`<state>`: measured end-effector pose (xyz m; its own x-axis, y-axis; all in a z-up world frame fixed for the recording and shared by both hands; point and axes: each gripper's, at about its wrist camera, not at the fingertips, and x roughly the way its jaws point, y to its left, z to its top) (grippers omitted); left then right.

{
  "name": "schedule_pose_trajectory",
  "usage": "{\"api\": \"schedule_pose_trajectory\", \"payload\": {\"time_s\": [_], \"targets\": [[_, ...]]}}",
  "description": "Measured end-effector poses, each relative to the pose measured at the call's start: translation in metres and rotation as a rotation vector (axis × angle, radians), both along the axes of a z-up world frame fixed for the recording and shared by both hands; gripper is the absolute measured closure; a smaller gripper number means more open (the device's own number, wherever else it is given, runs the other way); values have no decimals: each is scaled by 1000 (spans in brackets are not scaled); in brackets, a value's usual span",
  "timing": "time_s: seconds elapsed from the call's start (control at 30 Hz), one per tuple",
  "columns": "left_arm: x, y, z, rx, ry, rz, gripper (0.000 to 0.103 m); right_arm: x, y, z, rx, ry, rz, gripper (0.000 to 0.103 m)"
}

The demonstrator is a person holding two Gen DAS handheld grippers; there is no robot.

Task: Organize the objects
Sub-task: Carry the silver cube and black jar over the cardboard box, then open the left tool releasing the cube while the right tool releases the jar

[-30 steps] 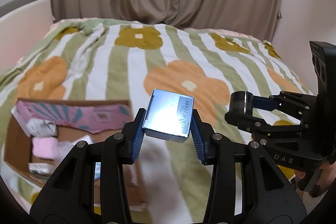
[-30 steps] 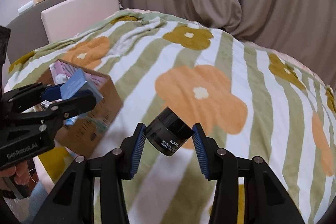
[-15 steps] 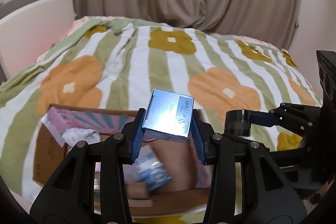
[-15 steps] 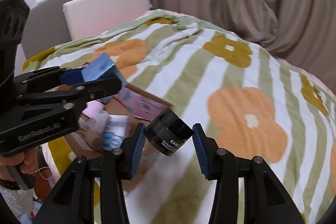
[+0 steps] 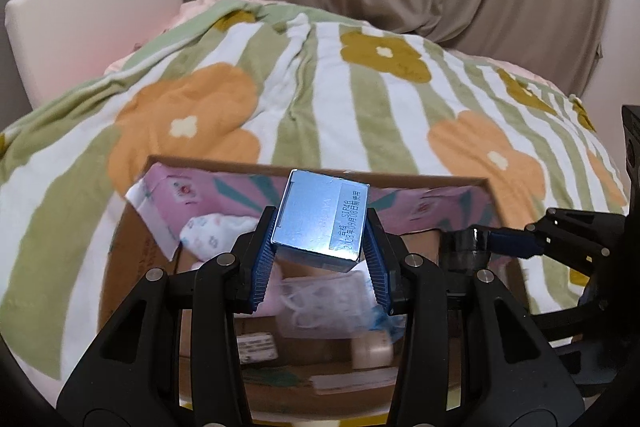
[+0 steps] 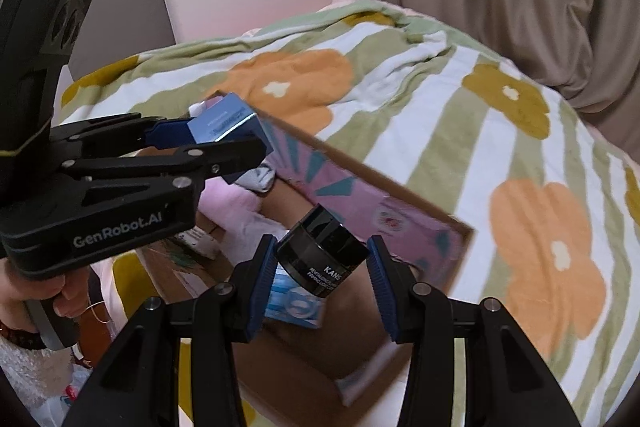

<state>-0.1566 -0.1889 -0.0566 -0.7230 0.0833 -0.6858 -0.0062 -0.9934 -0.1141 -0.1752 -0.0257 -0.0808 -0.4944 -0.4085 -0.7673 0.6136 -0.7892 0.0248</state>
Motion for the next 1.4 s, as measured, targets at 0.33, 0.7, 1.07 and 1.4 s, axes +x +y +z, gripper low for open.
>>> {"api": "schedule_pose_trajectory", "payload": {"time_s": [0.33,0.7,1.07,1.4], "targets": [[-14,-11,-25,41,-56,11,69,-2,-14,-26,15,-66,5,61],[-23,-2,-24,45,-60,-3,67,0,-3,-26,-8,-86,1,61],[-31,1,-15,40,-44,11,0,14,-3,-21,-22,-38,-4,12],[-21,0,-8,38,-27,14,0,16,0,-21,-33,-49,-20,4]]}}
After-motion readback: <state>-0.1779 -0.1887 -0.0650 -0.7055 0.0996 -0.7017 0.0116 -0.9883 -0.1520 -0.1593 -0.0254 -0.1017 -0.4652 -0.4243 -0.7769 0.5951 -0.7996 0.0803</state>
